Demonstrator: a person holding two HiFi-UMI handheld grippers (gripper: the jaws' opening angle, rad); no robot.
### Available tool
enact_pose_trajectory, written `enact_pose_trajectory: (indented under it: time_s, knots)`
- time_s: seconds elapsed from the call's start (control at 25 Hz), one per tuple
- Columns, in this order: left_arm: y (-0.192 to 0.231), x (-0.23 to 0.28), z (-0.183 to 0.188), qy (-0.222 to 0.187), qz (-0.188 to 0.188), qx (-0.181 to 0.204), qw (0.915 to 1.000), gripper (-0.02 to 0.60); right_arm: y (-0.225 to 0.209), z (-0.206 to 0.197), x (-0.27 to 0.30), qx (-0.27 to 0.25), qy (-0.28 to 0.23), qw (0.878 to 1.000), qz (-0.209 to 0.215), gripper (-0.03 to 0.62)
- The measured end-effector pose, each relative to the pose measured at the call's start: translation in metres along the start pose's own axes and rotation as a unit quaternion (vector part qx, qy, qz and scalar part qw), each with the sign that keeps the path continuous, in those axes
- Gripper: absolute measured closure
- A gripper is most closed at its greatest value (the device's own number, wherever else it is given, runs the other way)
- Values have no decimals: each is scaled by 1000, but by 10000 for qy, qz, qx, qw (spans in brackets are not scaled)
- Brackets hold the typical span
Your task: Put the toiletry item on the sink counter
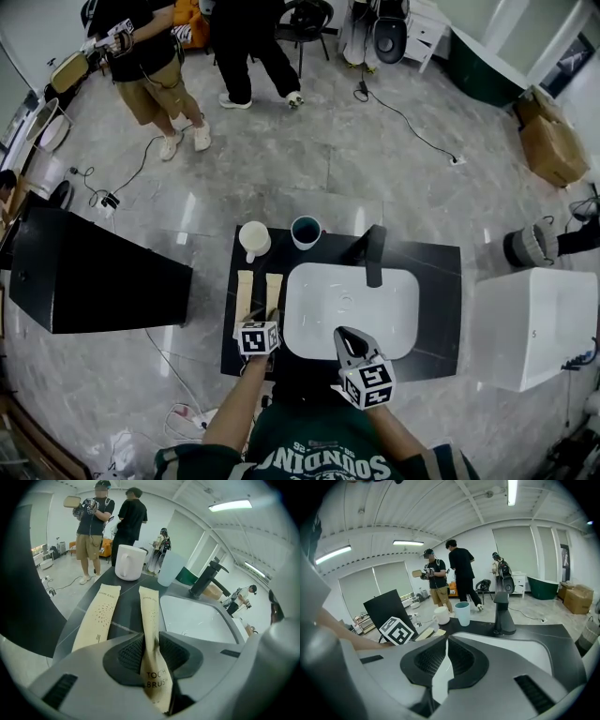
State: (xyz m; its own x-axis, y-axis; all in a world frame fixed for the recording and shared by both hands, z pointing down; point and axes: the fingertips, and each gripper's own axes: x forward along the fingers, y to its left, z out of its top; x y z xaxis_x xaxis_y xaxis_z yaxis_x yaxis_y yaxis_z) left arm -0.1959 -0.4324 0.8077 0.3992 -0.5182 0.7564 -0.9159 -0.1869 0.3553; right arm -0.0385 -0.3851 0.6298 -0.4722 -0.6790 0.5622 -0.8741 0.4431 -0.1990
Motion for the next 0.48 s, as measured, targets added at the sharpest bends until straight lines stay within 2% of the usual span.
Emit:
enact_pose_trajectory:
  time_s: [0.12,0.32,0.48]
  knots:
    - [-2,-6,5,-159,-10,58,9999,479,2,0,1,7,8,10000,42,549]
    - [-5,-28,16,-590,238,161,9978,480,5,-2,2,45,-18,9999,99,549]
    - [-9,-28,12,-537,288,191,9980,520,6,-2,0,57,-44,9999,100,549]
